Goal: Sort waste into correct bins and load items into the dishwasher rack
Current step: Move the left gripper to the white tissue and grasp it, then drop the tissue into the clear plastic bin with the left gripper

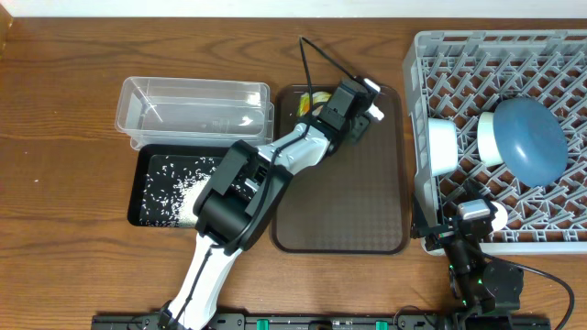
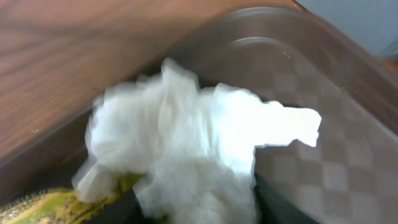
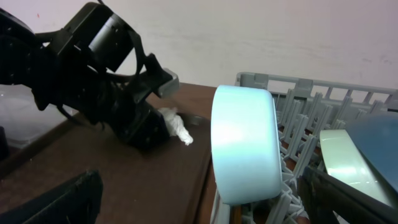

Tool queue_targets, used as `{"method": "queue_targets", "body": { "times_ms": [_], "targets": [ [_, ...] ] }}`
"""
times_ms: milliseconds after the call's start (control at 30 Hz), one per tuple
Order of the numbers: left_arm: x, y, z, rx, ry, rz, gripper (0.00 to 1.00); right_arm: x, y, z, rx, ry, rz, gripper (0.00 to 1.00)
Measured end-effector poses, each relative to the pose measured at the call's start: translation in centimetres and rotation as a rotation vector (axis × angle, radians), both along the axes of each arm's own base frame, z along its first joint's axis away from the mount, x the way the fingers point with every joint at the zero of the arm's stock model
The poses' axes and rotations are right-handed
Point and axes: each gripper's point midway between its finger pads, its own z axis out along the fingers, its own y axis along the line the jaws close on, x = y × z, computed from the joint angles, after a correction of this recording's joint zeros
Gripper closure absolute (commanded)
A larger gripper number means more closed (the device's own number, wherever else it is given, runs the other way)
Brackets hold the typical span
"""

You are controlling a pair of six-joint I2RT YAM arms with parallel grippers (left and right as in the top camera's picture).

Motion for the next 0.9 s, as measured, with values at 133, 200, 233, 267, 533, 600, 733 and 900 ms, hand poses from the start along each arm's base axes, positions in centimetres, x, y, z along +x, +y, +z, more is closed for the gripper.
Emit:
{"method": "queue_targets", "body": {
  "times_ms": [133,200,233,267,533,600,733,900],
  "targets": [
    [-1.3,0.1,-0.4,0.007,0.068,0.007,0.94,0.0,0.0,0.0,0.000,0.000,0.000,0.01],
    [-2.2,0.7,-0.1,0.018,0.115,0.022,0.94,0.0,0.0,0.0,0.000,0.000,0.000,0.01],
    [-2.7,1.1,0.4,0.023,0.137,0.032,0.94,0.0,0.0,0.0,0.000,0.000,0.000,0.01],
    [-3.1,1.5,1.2,0.025,0.154,0.043,0.94,0.0,0.0,0.0,0.000,-0.001,0.000,0.01],
    [-6.1,5.1,13.2,-0.017,0.140,0.103,0.94,0.0,0.0,0.0,0.000,0.000,0.000,0.01],
    [-6.5,6.4,15.2,-0.025,0.132,0.122,0.94,0.0,0.0,0.0,0.000,-0.001,0.000,0.01],
    [-6.5,10.6,16.7,-0.003,0.156,0.201,0.94,0.0,0.0,0.0,0.000,0.000,0.000,0.01],
    [-4.5,17.8,15.5,0.036,0.204,0.401,0.60,0.0,0.0,0.0,0.000,0.000,0.000,0.01]
  ]
}}
